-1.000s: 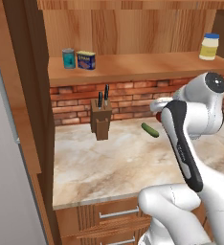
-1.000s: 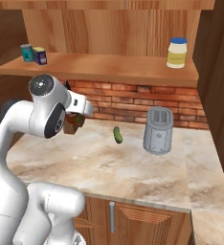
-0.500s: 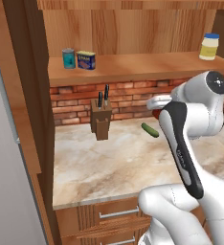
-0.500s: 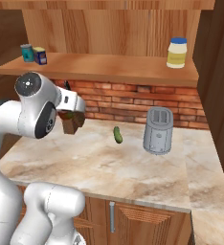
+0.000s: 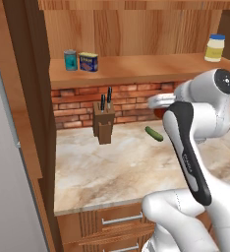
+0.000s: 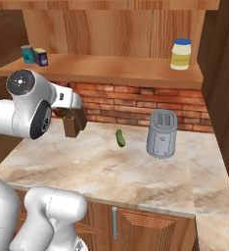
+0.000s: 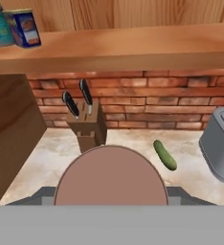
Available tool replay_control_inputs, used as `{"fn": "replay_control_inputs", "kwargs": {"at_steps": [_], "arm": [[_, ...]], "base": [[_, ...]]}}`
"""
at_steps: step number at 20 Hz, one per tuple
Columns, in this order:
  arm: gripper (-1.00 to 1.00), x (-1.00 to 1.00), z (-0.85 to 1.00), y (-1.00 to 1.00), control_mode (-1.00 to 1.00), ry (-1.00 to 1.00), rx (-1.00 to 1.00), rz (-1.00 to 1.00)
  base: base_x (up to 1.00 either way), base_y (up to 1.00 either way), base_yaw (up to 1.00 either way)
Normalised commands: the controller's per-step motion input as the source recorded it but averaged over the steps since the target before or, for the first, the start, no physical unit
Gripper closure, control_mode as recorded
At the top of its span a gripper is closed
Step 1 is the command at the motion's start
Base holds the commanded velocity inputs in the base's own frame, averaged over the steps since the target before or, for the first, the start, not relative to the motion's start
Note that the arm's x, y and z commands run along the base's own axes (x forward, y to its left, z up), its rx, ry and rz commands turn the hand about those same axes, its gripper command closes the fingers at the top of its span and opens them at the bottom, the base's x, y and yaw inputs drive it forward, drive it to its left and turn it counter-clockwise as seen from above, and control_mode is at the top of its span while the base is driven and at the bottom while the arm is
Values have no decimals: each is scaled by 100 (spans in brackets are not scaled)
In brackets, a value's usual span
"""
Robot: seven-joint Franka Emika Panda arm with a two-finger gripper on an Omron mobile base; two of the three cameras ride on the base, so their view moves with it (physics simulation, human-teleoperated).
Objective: Pick the cans from the counter and place them in their designated side in the cabinet.
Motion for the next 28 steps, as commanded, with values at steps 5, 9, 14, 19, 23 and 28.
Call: {"fn": "replay_control_inputs", "kwargs": {"at_steps": [5,9,14,19,23,28], "arm": [[100,0,21,12,-100,-3,0,4],[100,5,16,12,-100,-2,0,3],[100,11,15,11,-100,-1,0,3],[100,14,11,9,-100,-5,0,2],[100,16,9,8,-100,-4,0,2],[100,16,11,9,-100,-4,0,2]], "base": [[0,0,0],[0,0,0],[0,0,0],[0,0,0],[0,0,0],[0,0,0]]}}
